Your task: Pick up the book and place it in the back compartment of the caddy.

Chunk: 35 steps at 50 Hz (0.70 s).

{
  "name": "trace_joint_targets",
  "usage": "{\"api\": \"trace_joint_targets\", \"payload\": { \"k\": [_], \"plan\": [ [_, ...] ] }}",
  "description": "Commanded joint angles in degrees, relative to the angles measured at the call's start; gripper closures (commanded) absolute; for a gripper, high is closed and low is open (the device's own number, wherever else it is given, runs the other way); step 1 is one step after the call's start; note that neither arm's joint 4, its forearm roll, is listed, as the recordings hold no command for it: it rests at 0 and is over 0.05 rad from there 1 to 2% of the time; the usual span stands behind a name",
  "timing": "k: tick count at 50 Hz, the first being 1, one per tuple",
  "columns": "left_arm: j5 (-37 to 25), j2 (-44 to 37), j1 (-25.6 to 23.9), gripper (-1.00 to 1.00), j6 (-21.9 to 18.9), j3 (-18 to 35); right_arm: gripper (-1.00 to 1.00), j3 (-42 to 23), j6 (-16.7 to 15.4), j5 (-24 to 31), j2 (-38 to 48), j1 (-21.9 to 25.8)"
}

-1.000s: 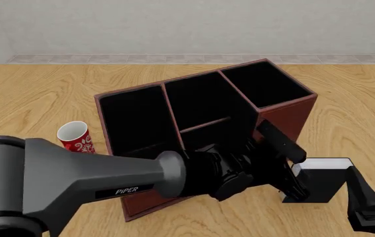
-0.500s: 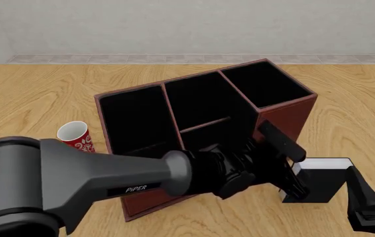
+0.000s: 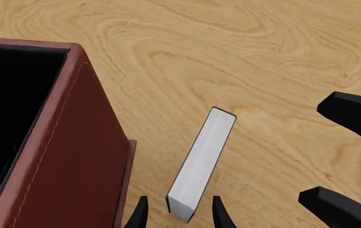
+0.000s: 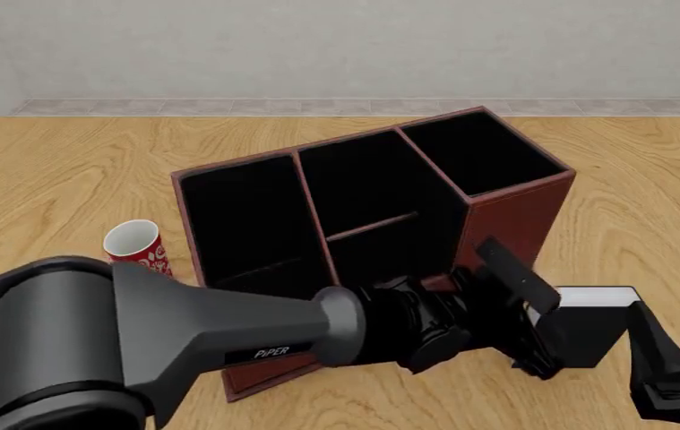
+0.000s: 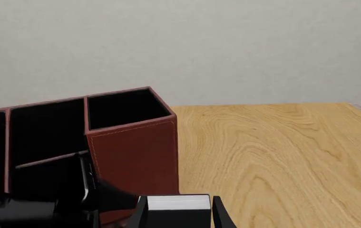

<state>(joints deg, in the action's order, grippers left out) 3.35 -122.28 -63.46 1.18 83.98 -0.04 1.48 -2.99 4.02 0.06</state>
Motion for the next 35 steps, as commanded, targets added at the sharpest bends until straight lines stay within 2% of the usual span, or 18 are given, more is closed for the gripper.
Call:
{"api": "trace_joint_targets", "payload": {
  "k": [1, 27, 28, 35],
  "plan": [
    [-0.8, -2.4, 0.0, -1.00, 0.1, 1.7, -1.00, 0.0, 0.0, 0.2, -0.2, 0.0],
    [0.3, -0.9, -0.3, -1.00, -1.1, 1.6, -1.00, 0.0, 0.0, 0.5, -0.5, 0.0],
    [0.7, -0.4, -0.2, 1.00, -1.1, 1.2, -1.00, 0.0, 0.0, 0.4, -0.4, 0.0],
    [1.8, 0.9, 0.1, 1.00, -2.0, 0.1, -1.00, 0.0, 0.0, 0.4, -0.4, 0.0]
  ]
}}
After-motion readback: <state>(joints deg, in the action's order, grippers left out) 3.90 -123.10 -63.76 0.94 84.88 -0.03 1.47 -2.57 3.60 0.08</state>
